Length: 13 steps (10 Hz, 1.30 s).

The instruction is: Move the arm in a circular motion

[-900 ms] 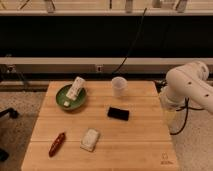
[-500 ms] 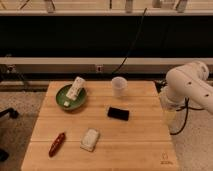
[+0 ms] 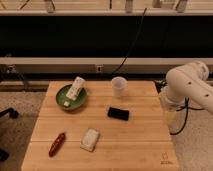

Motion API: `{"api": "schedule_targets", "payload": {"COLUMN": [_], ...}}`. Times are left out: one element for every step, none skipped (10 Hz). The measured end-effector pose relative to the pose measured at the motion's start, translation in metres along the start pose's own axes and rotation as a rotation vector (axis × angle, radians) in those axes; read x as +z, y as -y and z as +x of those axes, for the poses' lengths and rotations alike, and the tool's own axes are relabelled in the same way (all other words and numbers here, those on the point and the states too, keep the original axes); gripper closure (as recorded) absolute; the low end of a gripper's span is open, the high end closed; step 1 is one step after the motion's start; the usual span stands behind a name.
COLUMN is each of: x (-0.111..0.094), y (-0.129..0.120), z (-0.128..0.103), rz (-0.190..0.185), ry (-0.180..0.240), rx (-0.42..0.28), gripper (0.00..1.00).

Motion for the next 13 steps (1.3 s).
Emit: {"api": "schedule_targets", "payload": {"x": [0.0,0.0,0.0,0.0,0.0,0.0,0.0,0.0,0.0,0.001,0.002,0.002,0.002], "y": [0.0,0.0,0.0,0.0,0.0,0.0,0.001,0.004,0.013,0.028,0.035,0.038,0.04], "z": [0.0,0.0,0.0,0.0,0.0,0.0,0.0,0.001,-0.001,-0.005,-0.006,-0.005,-0.004], "rz": [0.0,0.0,0.0,0.0,0.0,0.0,0.001,0.002,0.002,0.005,0.006,0.004,0.004], "ry": [0.0,0.0,0.0,0.0,0.0,0.0,0.001,0.0,-0.001,0.0,-0.002,-0.005,-0.008], "rx": [0.0,0.0,0.0,0.0,0.0,0.0,0.0,0.003,0.003,0.0,-0.002,-0.003,-0.005], "gripper": [0.2,0.2,0.2,0.2,0.2,0.2,0.2,0.2,0.2,0.2,0.2,0.2,0.2]}}
